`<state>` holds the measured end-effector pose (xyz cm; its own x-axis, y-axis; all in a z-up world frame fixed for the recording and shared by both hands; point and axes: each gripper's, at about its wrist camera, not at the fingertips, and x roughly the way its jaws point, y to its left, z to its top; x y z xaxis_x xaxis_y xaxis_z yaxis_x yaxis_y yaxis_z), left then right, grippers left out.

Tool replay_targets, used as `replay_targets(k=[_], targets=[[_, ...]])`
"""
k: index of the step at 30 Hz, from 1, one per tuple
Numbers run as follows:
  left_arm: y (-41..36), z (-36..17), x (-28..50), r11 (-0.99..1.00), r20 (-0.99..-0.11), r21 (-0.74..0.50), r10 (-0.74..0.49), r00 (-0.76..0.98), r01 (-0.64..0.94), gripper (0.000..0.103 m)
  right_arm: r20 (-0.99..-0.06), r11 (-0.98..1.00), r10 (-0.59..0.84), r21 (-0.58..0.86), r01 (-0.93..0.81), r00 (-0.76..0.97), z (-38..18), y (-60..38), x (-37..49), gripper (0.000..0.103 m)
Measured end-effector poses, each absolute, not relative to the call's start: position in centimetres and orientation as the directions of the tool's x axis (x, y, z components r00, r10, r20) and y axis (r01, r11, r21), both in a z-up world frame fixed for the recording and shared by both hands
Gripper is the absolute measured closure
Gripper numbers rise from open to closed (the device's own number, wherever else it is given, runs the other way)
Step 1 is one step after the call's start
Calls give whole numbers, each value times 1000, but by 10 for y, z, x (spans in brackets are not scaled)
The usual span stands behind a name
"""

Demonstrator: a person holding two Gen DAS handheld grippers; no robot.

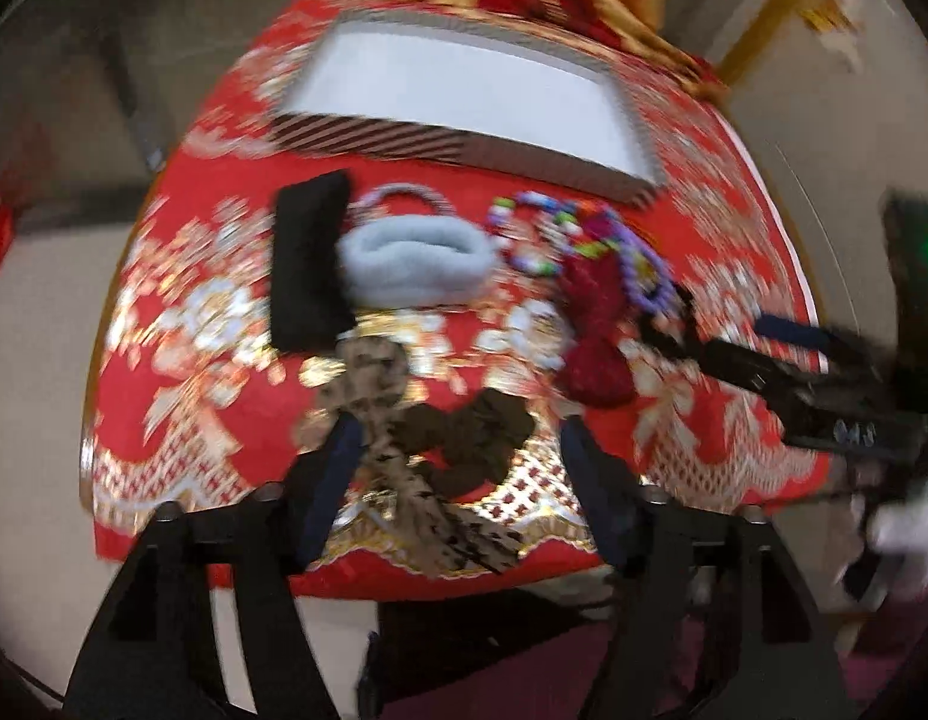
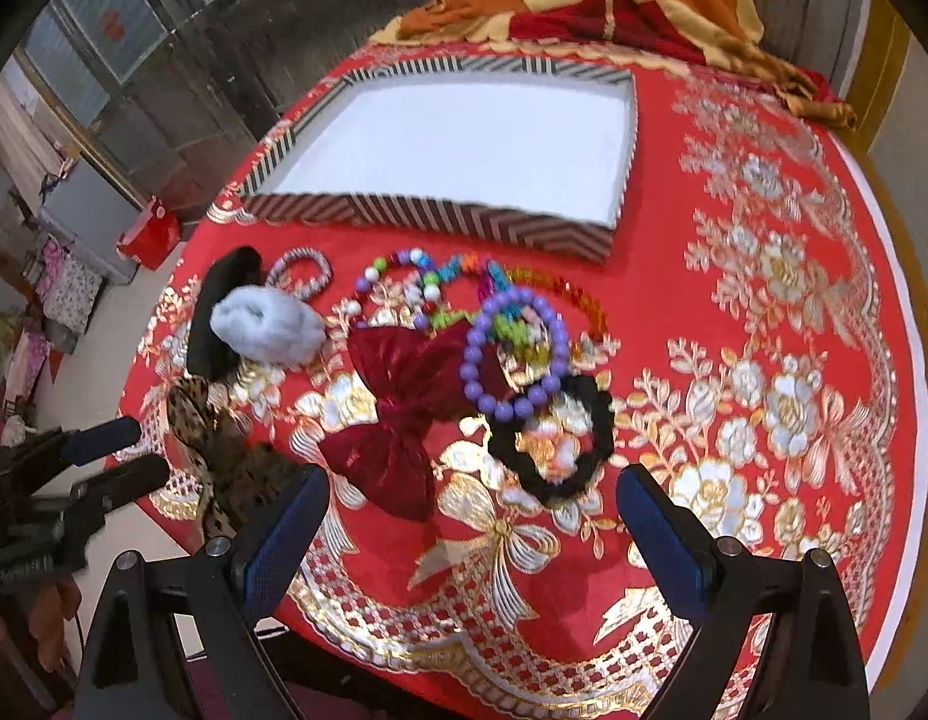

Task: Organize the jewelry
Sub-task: 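Grasp the leopard bow and brown scrunchie with left tool while right tool grasps red bow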

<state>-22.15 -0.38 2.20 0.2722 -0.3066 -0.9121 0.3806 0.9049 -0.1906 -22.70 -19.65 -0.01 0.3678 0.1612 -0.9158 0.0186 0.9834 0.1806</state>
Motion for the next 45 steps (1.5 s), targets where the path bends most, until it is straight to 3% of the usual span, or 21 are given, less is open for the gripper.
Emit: replay_targets(k=[13,20,21,23,24,26,28,31,35,37,40,45], targets=[[-31,-28,-207,872,-957,-7,-147,248,490,30,-923,978,197,208,-2,329,-13,-185,-226,8],[-25,-43,-201,871,-965,-30,-154,214,490,32,-920,976,207,217,-8,333,-14,-178,-218,8],[-23,-44,-200,870,-963,-39,-164,213,492,36,-919,976,211,219,-13,332,-14,-175,-216,8],[-20,-46,-200,868,-963,-55,-176,204,493,57,-918,974,218,227,-11,331,-16,-172,-214,8],[-15,-45,-198,872,-962,-76,-192,193,484,60,-917,971,227,238,-8,329,-18,-170,-212,8],[-8,-44,-199,879,-960,-98,-207,189,466,77,-909,964,253,267,-4,331,-21,-167,-208,8],[0,-42,-195,892,-960,-100,-204,194,441,81,-905,961,259,278,9,337,-26,-163,-203,8],[16,-40,-186,913,-958,-128,-215,188,388,83,-908,958,258,286,37,329,-35,-163,-193,20],[23,-35,-179,918,-958,-139,-220,186,372,83,-922,965,221,254,64,319,-46,-161,-184,23],[26,-31,-177,919,-956,-150,-229,185,364,84,-924,965,228,256,53,306,-52,-156,-180,42],[29,-25,-173,917,-954,-168,-245,176,362,84,-920,966,230,255,36,318,-55,-151,-181,62],[28,-8,-164,913,-945,-184,-266,190,363,84,-904,945,295,323,45,310,-59,-156,-186,81]])
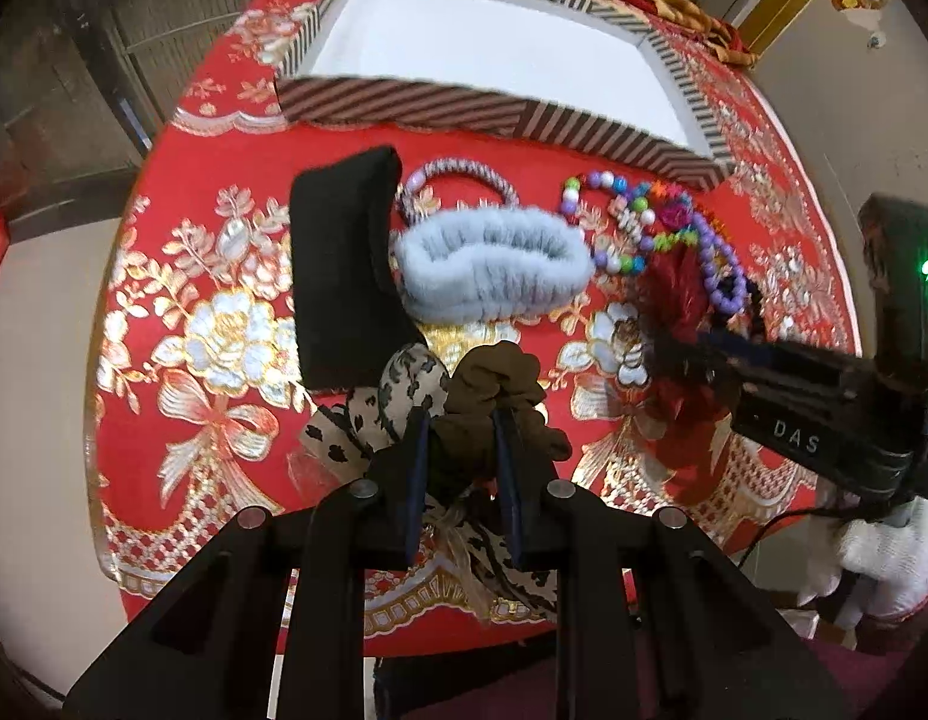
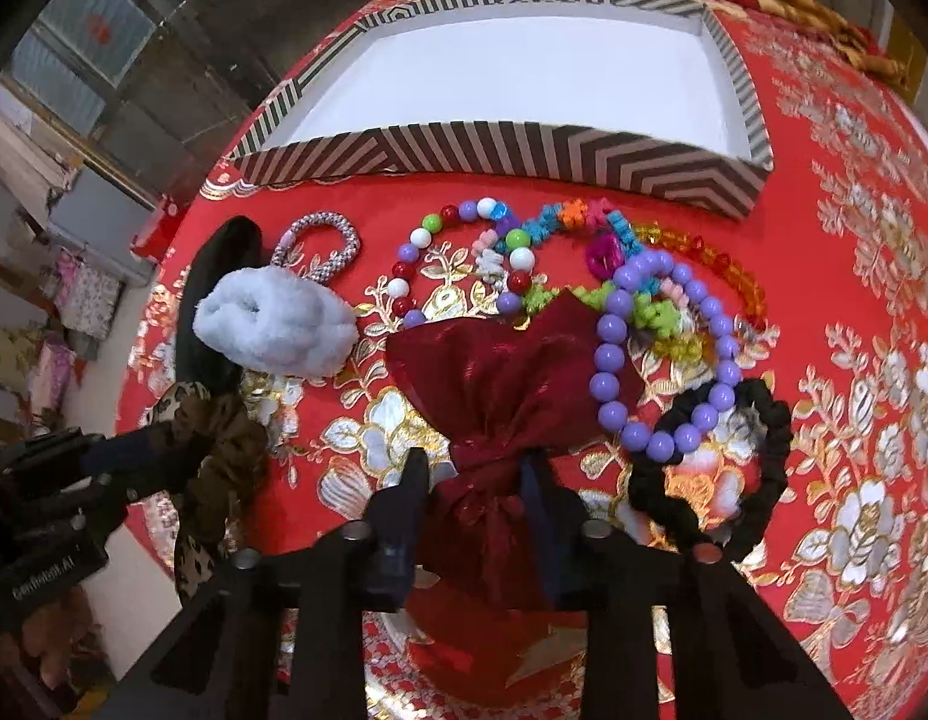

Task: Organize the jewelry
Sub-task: 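Grasp the leopard bow and brown scrunchie with left tool while right tool grasps red bow, then carry both items over the tray while the right tool releases the red bow inside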

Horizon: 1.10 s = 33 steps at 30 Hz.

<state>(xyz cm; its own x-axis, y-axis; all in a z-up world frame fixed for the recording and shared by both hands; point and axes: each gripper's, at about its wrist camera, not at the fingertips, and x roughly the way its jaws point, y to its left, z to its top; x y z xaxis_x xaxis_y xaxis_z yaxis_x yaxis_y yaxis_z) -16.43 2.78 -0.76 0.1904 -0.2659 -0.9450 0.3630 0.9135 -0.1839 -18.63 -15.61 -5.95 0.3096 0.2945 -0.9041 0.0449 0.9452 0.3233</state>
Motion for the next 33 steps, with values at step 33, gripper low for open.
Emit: replay_targets(k=[33], targets=[[14,29,-141,906,-922,-241,-326,210,348,84,-893,954,299,283,-97,336,-42,-146,-184,86]])
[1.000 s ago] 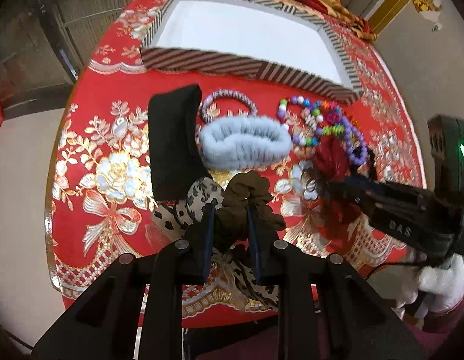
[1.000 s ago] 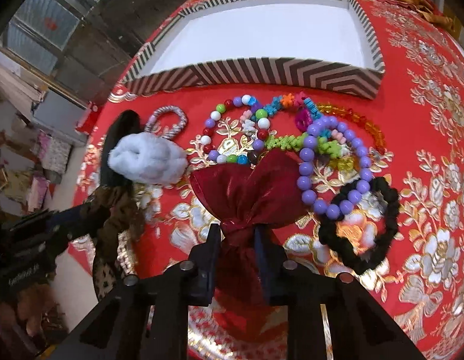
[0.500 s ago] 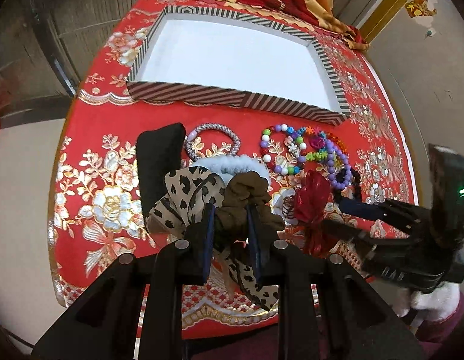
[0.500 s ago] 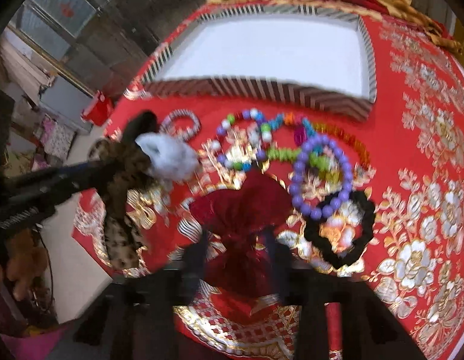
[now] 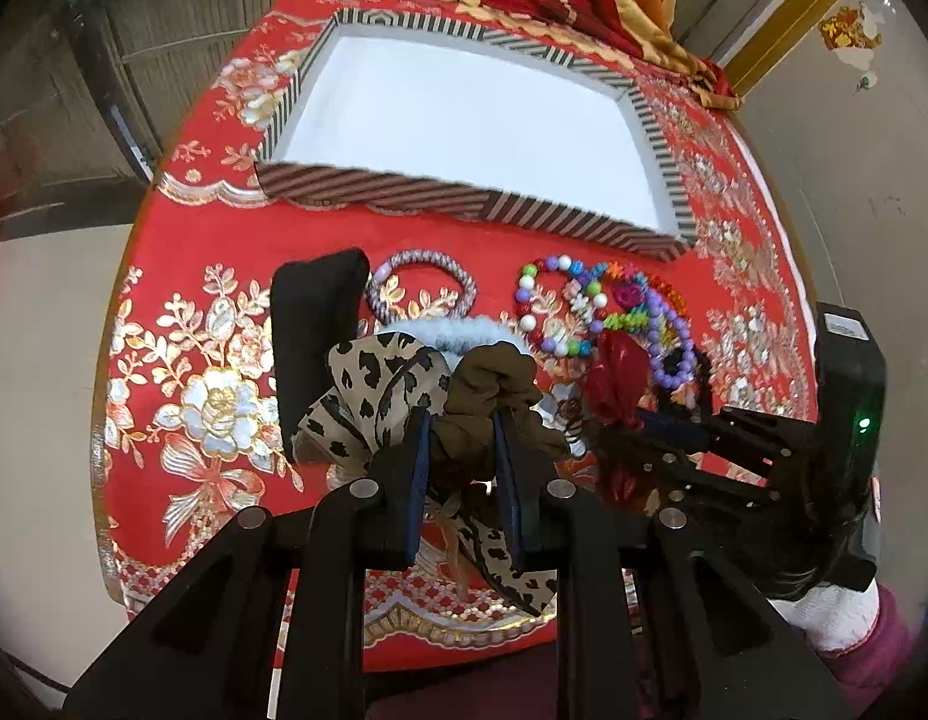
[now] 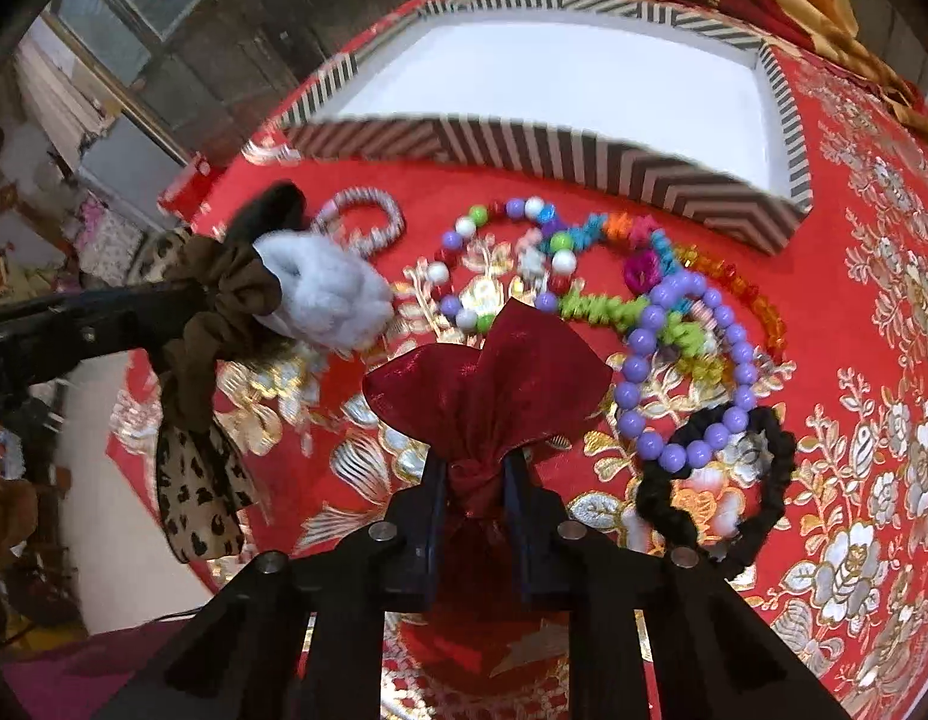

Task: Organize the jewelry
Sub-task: 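Carry both items over the tray while the right tool releases the red bow inside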

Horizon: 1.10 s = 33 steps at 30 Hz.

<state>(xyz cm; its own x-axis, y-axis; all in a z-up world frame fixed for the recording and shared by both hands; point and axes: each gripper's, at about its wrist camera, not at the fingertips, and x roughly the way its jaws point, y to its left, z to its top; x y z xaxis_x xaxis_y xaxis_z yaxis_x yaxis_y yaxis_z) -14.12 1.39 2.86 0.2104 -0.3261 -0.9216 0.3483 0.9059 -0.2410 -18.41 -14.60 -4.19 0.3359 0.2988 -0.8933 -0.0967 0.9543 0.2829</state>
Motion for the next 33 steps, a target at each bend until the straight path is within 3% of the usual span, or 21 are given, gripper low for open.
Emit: replay_targets(k=[8,14,33], targets=[[12,62,-115,903,-901,-243,-346,263,355,84,-808,916,390,389,-95,442,16,-160,-157,86],[7,73,-67,916,-895,-199,-315,316,350,84,-788,922,370,377,-91,492,46,-161,-115,86],[-2,5,85,947,-943,-157,-228,242,280,84,-870,936,291,345,71,398,-17,-136,15,86]])
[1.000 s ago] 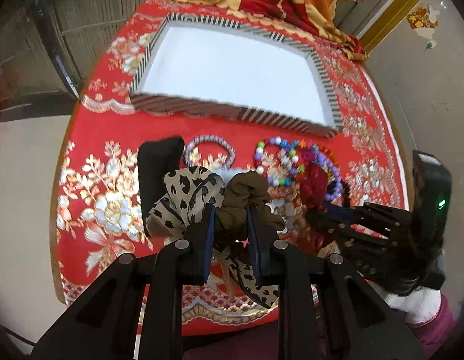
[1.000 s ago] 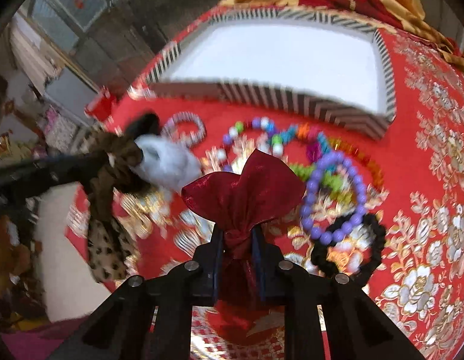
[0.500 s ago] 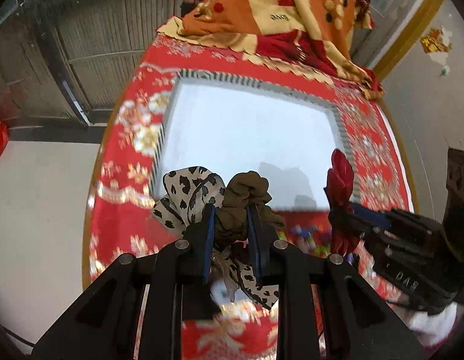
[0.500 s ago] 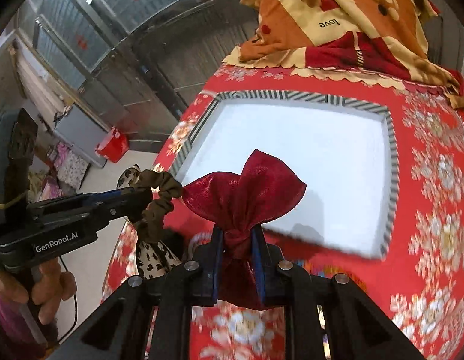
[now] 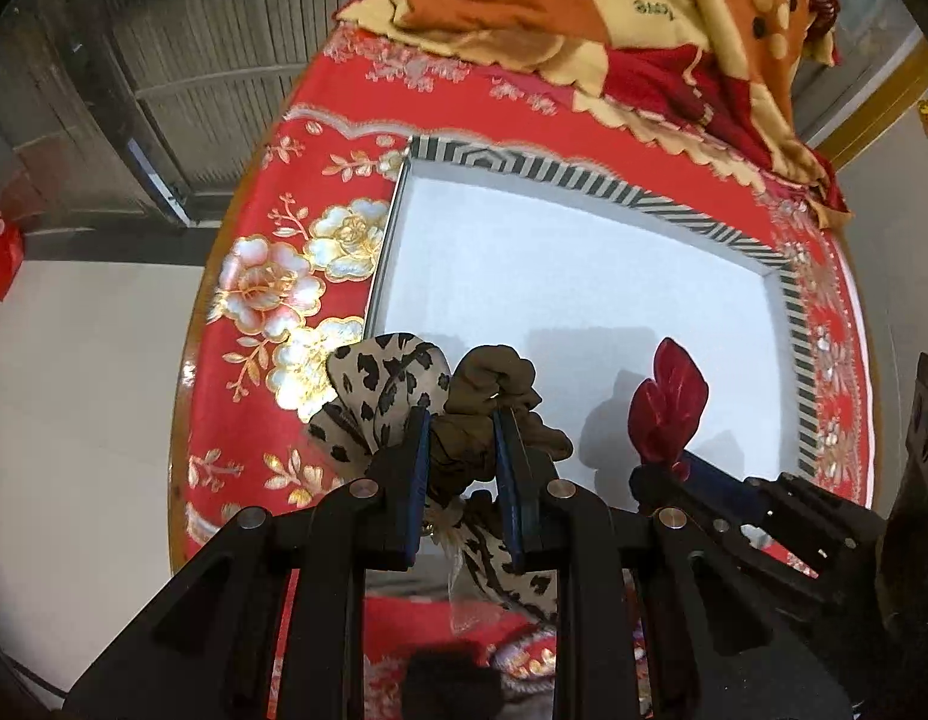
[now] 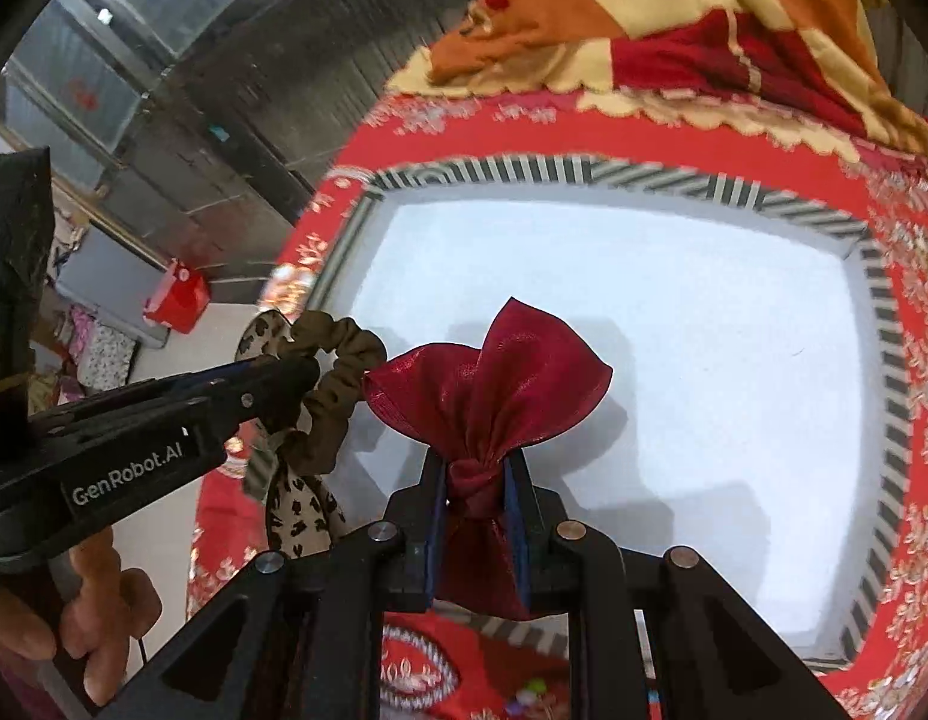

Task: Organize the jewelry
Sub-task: 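Carry both items over the tray while the right tool releases the red bow inside, then release the leopard bow and scrunchie into the tray with the left tool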

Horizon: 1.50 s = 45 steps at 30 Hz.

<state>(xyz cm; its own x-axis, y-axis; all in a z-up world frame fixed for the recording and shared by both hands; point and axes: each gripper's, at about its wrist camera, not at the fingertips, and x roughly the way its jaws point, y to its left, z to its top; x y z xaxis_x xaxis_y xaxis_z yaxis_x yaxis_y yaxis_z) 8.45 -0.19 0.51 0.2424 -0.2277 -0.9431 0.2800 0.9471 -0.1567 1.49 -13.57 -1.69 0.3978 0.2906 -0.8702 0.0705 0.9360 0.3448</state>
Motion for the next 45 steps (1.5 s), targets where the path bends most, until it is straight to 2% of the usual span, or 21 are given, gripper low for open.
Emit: replay_targets(k=[6,9,11,13,19,23,34,45], targets=[[-6,-14,97,945,-956,-155,-218,199,288,84,-889,924,292,357,135,353,-38,-143,21,86],[-6,-19,101,945,-957,-160,-219,188,284,83,-874,898,337,410,159,351,-46,-149,23,84],[-5,-19,102,946,-957,-163,-221,189,281,81,-872,900,333,407,155,358,-45,-150,23,75],[-5,-20,102,943,-956,-172,-229,182,284,77,-866,896,338,416,156,368,-44,-153,21,58],[1,-10,98,940,-948,-208,-262,181,270,60,-856,896,330,417,155,398,-33,-157,10,58],[7,5,86,939,-938,-206,-269,218,274,50,-861,919,271,364,150,430,-14,-160,-2,58],[4,38,16,947,-914,-184,-264,307,265,50,-844,943,151,279,182,515,28,-176,-56,58],[-29,45,-65,932,-910,-195,-287,299,305,50,-845,940,38,212,268,533,42,-213,-139,58]])
